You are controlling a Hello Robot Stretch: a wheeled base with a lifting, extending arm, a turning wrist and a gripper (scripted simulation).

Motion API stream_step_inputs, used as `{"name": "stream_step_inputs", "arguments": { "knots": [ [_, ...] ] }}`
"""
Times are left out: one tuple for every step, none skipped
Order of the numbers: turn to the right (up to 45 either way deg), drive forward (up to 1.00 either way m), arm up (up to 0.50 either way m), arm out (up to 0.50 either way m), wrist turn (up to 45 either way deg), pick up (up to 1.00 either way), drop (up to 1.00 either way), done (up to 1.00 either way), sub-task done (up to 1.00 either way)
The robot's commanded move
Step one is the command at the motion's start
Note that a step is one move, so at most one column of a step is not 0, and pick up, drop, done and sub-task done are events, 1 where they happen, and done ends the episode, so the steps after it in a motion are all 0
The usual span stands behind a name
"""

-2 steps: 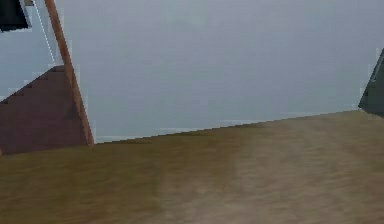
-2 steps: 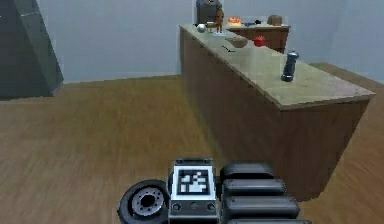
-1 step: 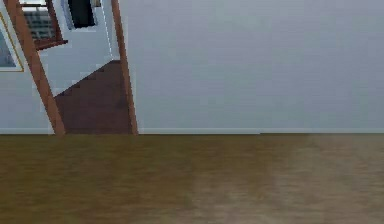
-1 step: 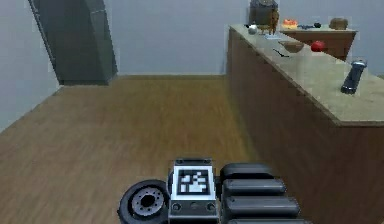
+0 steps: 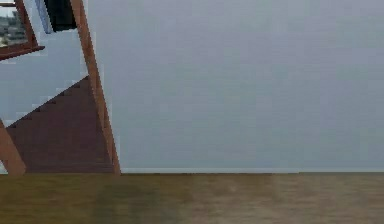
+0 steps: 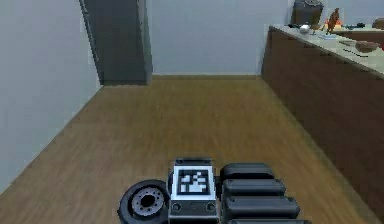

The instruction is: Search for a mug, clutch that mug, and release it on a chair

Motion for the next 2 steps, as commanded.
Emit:
{"name": "stream_step_inputs", "arguments": {
  "knots": [
    [-36.0,0.00,0.00,0.00,0.0,0.00,0.00,0.00,0.00],
    [-3.0,0.00,0.00,0.00,0.0,0.00,0.00,0.00,0.00]
  ]
}}
